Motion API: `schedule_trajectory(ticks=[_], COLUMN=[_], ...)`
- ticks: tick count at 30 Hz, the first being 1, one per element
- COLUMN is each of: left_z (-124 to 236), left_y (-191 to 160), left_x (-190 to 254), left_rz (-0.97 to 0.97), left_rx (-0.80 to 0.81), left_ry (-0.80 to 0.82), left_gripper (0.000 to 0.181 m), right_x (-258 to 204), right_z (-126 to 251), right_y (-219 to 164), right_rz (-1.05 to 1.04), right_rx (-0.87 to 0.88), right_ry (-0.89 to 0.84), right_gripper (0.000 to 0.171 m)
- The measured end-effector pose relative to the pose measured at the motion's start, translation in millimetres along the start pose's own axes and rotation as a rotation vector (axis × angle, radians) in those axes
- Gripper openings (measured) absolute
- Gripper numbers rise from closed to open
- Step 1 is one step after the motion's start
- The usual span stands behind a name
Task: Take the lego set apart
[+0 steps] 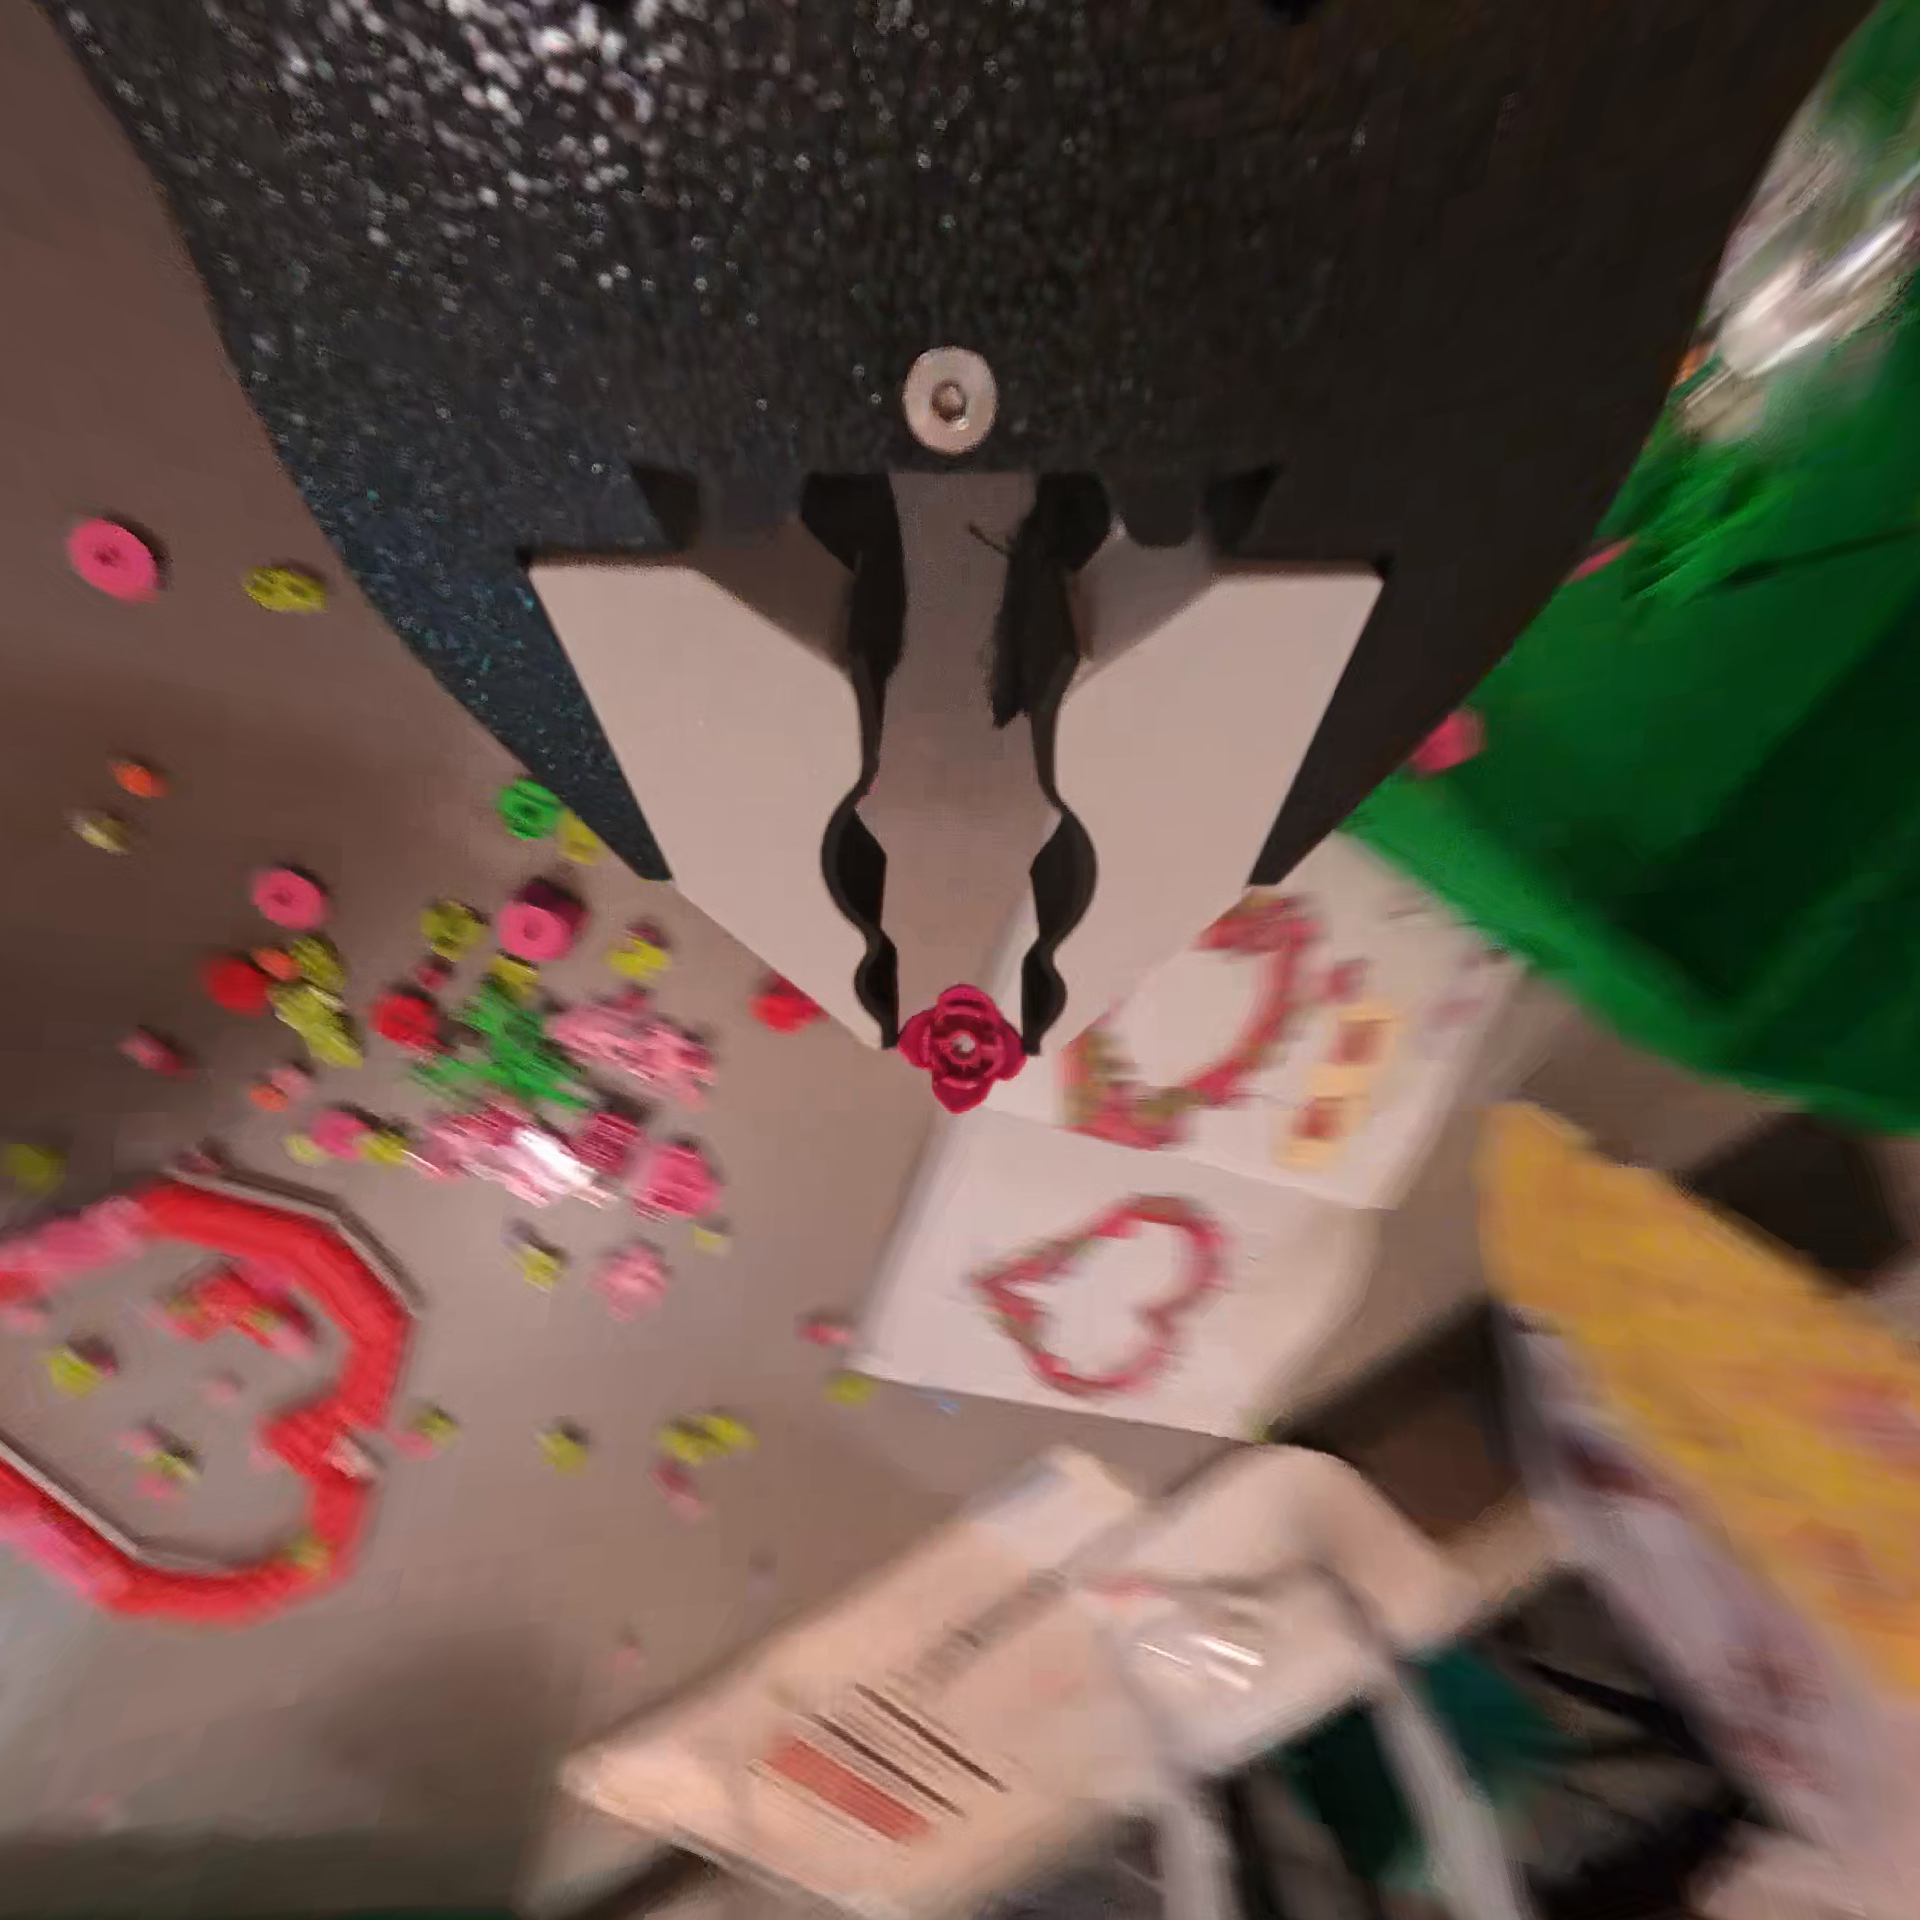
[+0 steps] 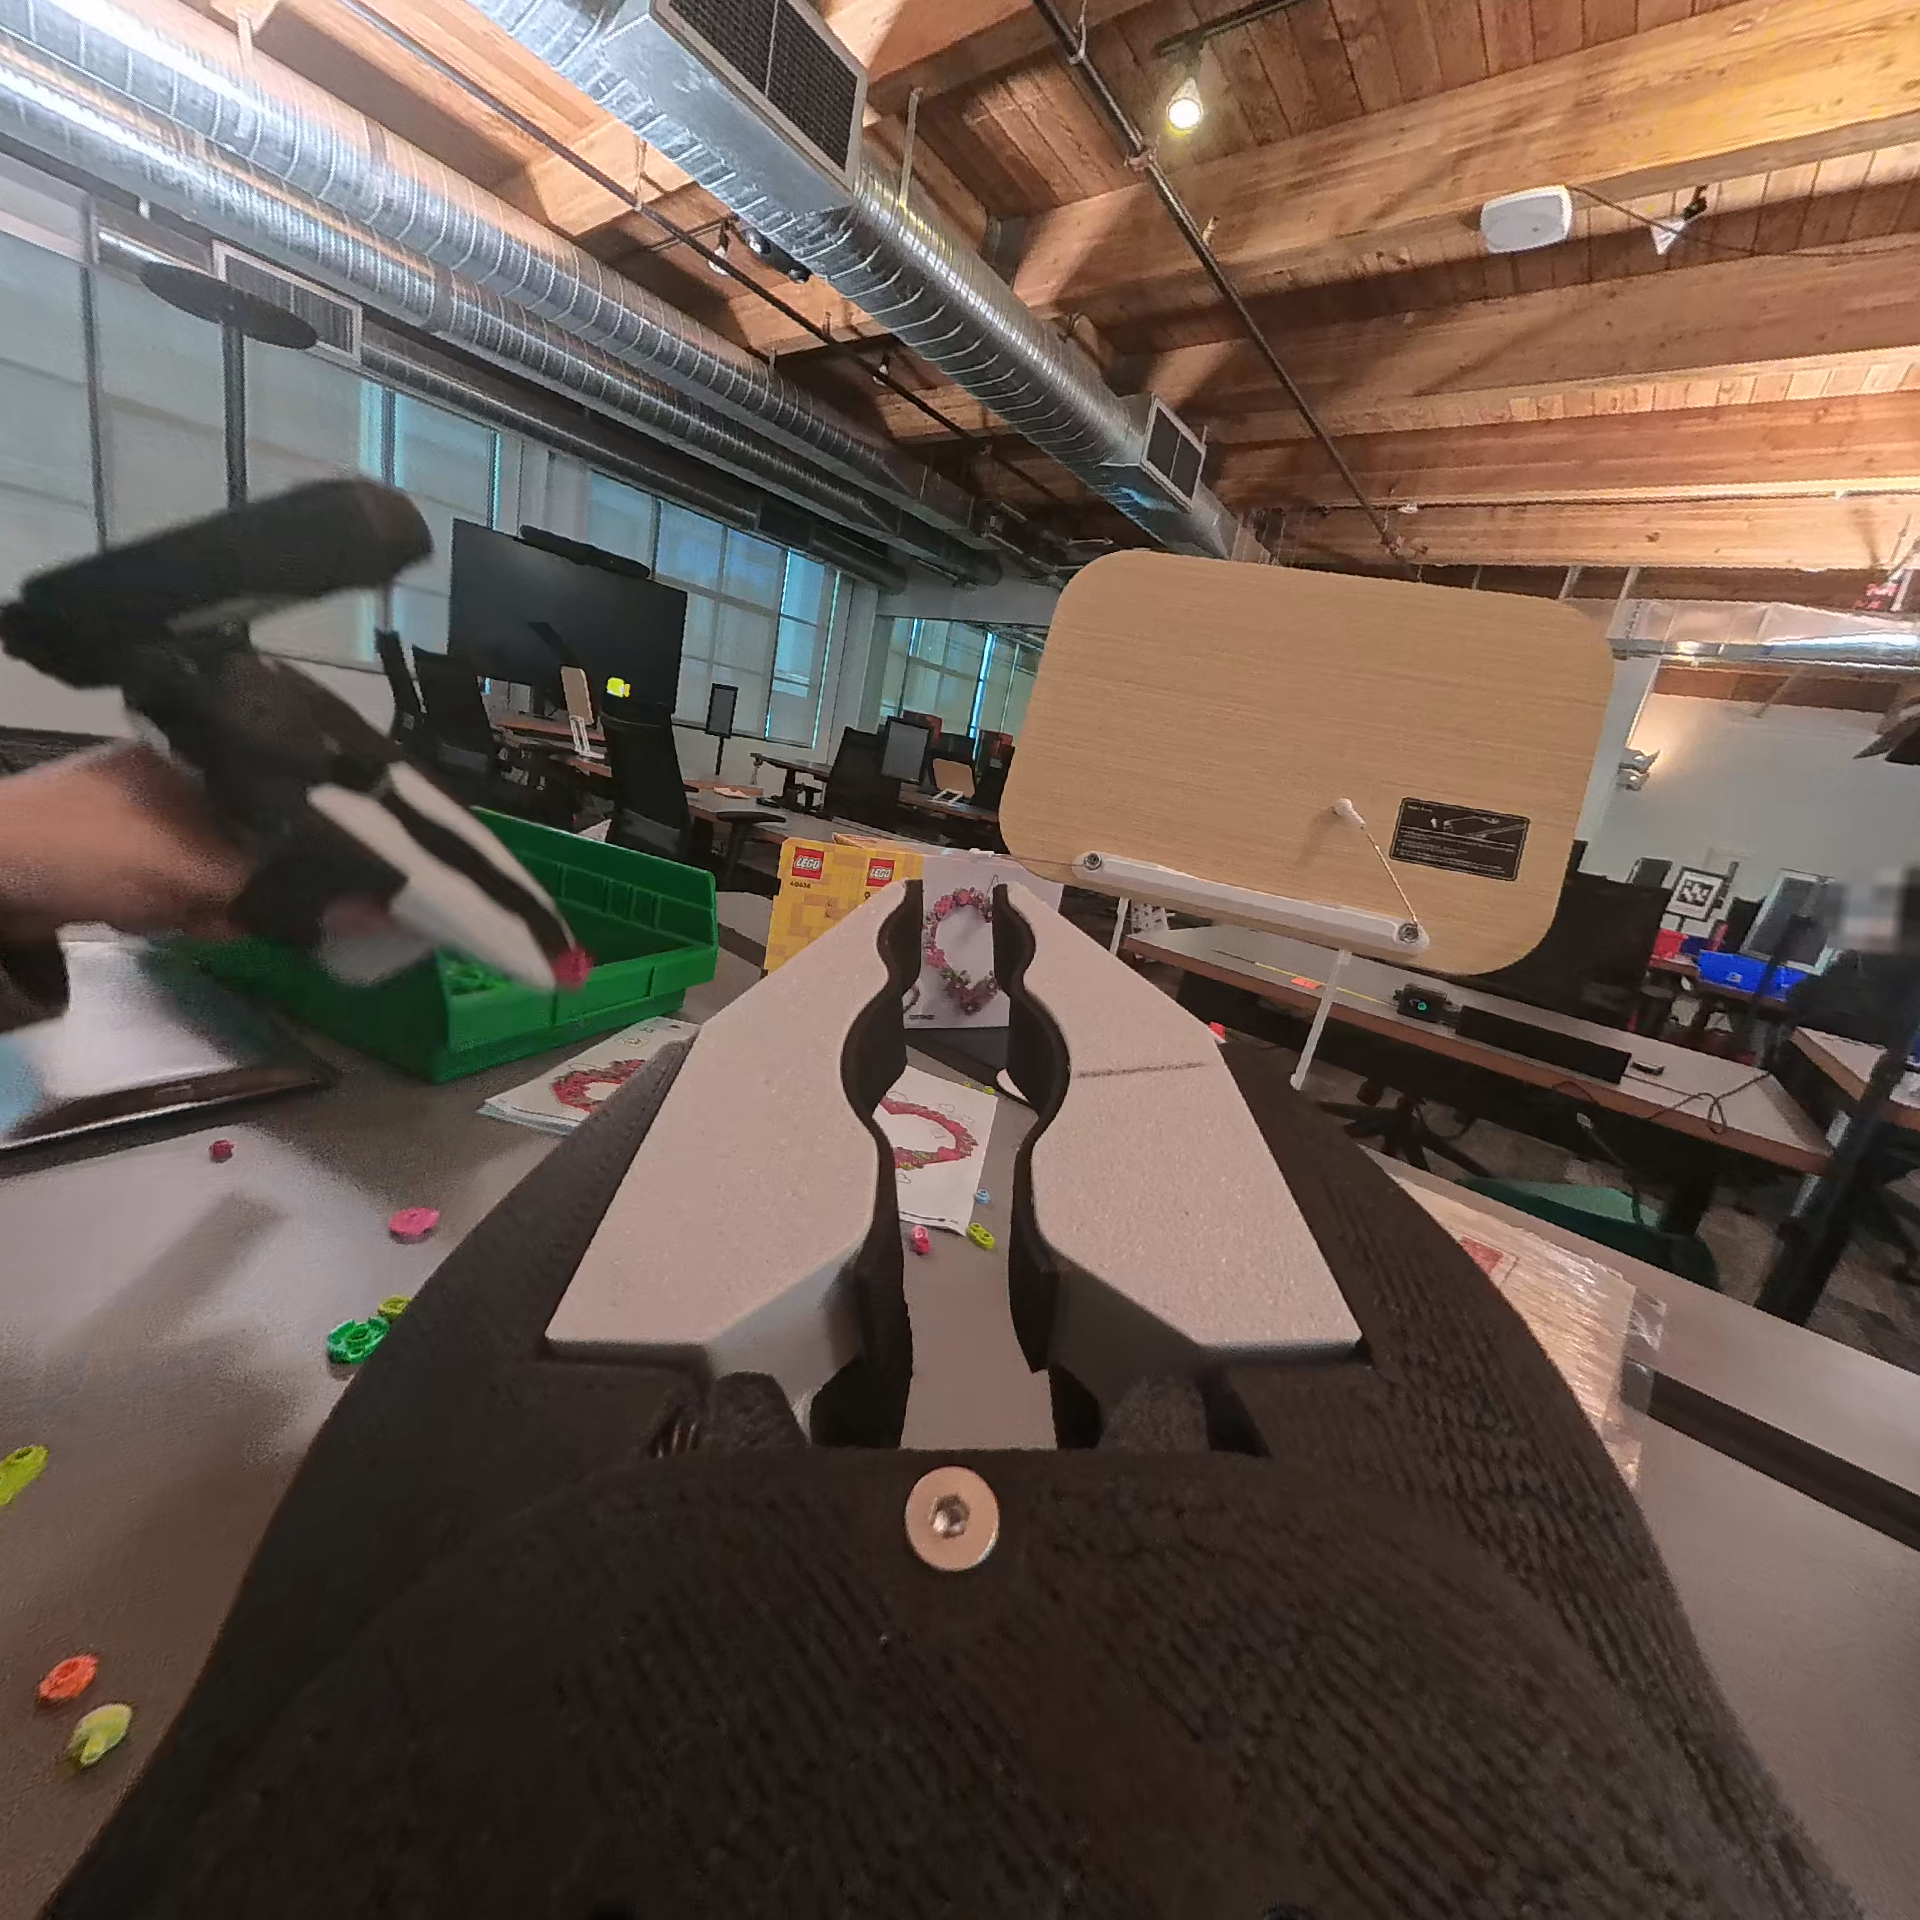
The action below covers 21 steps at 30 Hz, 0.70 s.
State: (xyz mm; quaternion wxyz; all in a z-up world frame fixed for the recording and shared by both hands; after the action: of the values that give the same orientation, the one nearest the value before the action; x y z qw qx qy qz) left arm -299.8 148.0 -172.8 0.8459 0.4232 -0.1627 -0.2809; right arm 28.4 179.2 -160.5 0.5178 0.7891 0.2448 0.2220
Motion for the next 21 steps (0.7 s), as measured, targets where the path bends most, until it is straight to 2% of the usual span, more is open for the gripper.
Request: schedule_trajectory(ticks=[2, 4, 5, 6, 10, 13, 14, 16, 18, 21], left_z=[41, 75, 87, 96, 107, 93, 83, 52, 17, -33], left_y=[8, 5, 0, -6, -22, -13, -5, 6, 4, -16], left_x=[-30, -61, -77, -93, -119, -101, -86, -48, -18, 2], left_rz=[0.056, 0.184, 0.268, 0.35, 0.486, 0.408, 0.339, 0.207, 0.148, 0.121], left_rx=[0.054, 0.059, 0.055, 0.046, 0.015, 0.067, 0.114, 0.136, 0.052, -0.113], left_ry=[0.225, 0.376, 0.422, 0.463, 0.473, 0.371, 0.286, 0.037, -0.148, -0.233], left_gripper=[0.02, 0.021, 0.029, 0.05, 0.072, 0.066, 0.063, 0.048, 0.041, 0.037], right_x=[0, -1, -2, -2, -2, -2, -2, -2, -3, -5], right_z=[0, 0, 0, 0, 0, 0, -1, -1, -1, -2], right_y=[0, 0, 0, 1, 0, 0, -1, -2, -3, -4], right_rz=[-0.003, -0.004, -0.003, -0.001, 0.01, 0.008, 0.008, 0.01, 0.011, 0.017], right_rx=[0.0, 0.0, 0.0, 0.0, 0.0, -0.003, -0.004, -0.008, -0.013, -0.02], right_ry=[0.002, 0.006, 0.008, 0.01, 0.008, 0.006, 0.005, 0.006, 0.01, 0.018], right_gripper=[0.012, 0.012, 0.012, 0.012, 0.011, 0.011, 0.011, 0.011, 0.011, 0.011])
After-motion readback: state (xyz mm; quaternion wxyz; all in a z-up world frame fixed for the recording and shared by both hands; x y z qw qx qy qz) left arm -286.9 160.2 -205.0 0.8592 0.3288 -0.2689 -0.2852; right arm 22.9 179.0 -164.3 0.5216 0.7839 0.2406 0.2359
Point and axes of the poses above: each gripper's, where its closed fingertips meet, z back along the fingers, y out of its top, x = y × z across the jaws, the point moved 9 cm from there along z, back along the fingers, and after that the axes turned 15 degrees about -y, right-handed, at the moved point
